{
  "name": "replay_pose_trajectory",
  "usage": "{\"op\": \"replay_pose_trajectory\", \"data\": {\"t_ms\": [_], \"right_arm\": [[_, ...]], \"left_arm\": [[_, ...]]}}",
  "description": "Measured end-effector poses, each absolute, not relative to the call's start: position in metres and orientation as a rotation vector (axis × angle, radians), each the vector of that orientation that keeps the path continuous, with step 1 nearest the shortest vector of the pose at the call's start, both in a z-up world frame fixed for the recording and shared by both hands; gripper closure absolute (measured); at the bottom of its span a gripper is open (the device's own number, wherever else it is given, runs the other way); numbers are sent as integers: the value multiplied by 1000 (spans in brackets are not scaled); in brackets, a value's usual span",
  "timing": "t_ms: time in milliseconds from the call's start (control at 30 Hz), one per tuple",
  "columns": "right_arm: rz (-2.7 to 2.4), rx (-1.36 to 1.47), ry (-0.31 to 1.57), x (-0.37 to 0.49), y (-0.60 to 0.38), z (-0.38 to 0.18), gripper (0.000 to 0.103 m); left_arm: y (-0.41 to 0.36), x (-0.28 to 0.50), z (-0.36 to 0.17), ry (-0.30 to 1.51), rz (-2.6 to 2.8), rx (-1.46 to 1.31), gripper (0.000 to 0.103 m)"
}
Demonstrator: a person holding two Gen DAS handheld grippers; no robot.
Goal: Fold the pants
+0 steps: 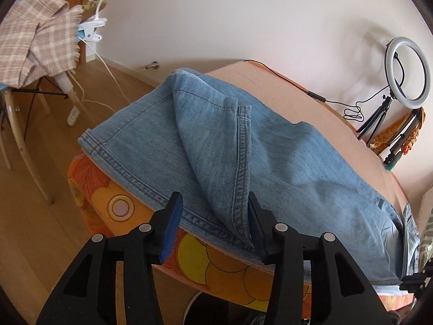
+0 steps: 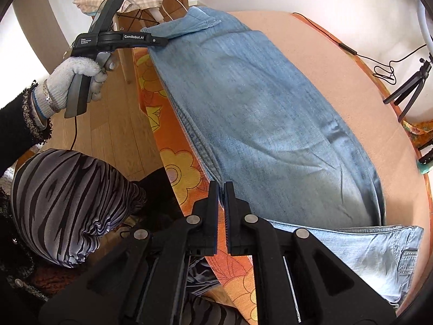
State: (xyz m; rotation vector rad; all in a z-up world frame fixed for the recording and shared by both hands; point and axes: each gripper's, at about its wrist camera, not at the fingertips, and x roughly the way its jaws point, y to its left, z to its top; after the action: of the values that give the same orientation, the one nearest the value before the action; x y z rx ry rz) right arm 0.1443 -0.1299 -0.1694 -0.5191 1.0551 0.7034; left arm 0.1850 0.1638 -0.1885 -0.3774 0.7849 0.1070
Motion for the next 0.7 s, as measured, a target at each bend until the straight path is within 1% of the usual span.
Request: {"op": "replay_pose_trajectory", "data": {"t_ms": [67, 133, 167, 333, 400, 467, 500, 533, 567, 600, 633, 700], "right_arm": [[710, -492, 1080, 147, -131, -170, 93], [711, -482, 1080, 148, -131, -169, 93], [717, -471, 1080, 149, -130, -167, 93], [764, -424, 1088, 149, -124, -162, 93], [761, -415, 1076, 154, -122, -158, 93], [758, -385, 1065, 163, -120, -151, 92], [757, -371, 1055, 169, -119, -147, 92], [754, -359, 1043, 176, -118, -142, 92], [748, -346, 1029, 183, -116, -138, 92], [741, -331, 1017, 190, -113, -134, 92], [739, -315, 1009, 197, -110, -130, 92], [741, -293, 995, 211, -103, -124, 92]], "left_arm": [[158, 189, -183, 783, 107, -308, 55], [147, 198, -179, 794, 91, -196, 45], [140, 204, -179, 806, 81, -147, 43], [119, 235, -197, 897, 52, 49, 42], [119, 238, -199, 883, 53, 77, 40], [127, 239, -199, 864, 61, 70, 47], [133, 239, -200, 852, 57, 47, 63], [140, 239, -200, 844, 62, 17, 77], [148, 237, -201, 831, 65, -16, 81], [155, 234, -201, 817, 67, -51, 89], [162, 230, -199, 800, 71, -90, 91], [179, 220, -197, 762, 87, -176, 91]]}}
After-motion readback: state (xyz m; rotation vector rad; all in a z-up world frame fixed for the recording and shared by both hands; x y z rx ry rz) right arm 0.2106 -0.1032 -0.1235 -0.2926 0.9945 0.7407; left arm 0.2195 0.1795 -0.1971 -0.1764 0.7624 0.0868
